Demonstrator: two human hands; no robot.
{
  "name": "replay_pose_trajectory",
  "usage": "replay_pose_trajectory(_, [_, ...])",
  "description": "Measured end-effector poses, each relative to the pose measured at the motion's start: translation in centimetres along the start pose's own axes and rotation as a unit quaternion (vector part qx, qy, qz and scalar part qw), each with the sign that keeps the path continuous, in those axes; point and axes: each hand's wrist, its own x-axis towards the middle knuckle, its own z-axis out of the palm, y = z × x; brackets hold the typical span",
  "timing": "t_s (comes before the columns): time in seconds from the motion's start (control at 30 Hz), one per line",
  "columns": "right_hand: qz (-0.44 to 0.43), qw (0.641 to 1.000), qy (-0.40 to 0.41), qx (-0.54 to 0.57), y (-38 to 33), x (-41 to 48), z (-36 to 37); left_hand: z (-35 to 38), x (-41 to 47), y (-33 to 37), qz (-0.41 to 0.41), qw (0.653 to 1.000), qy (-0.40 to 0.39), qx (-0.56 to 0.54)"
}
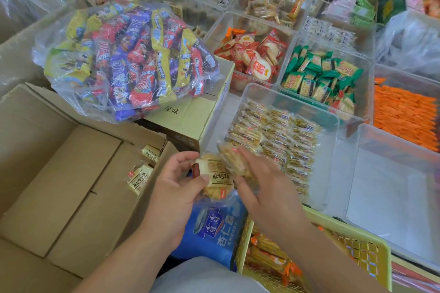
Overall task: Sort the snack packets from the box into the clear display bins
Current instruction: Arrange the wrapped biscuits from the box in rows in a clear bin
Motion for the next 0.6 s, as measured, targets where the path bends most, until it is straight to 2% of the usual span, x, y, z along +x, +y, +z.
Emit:
replay_pose_trajectory(0.07, [0.065, 0.995, 0.035, 0.066, 0.8, 0.2, 0.0, -0.3, 0.3, 0.3, 0.0, 1.0, 0.019, -0.002])
replay_pose_trajectory(0.2, [0.177, 0.954, 0.115, 0.213, 2.9, 1.7, -1.2, -1.1, 1.2, 1.0, -0.019, 0.997, 0.05, -0.049])
replay_pose_trajectory(0.27, [0.209, 0.938, 0.159, 0.226, 4.2, 3.2, -2.1, -1.3, 1.5, 1.2, -0.025, 0.997, 0.053, -0.058])
replay_pose_trajectory(0.37, [0.225, 0.932, 0.208, 0.193, 6.5, 6.2, -3.0, -1.9, 1.7, 1.2, -0.031, 0.995, 0.053, -0.078])
replay_pose_trajectory(0.47, [0.247, 0.933, 0.201, 0.169, 8.6, 9.4, -2.5, -2.3, 1.6, 1.1, -0.034, 0.994, 0.05, -0.086])
replay_pose_trajectory(0.6, [0.254, 0.95, 0.124, 0.131, 9.9, 12.4, -0.1, -2.6, 0.9, 1.1, -0.036, 0.994, 0.043, -0.09])
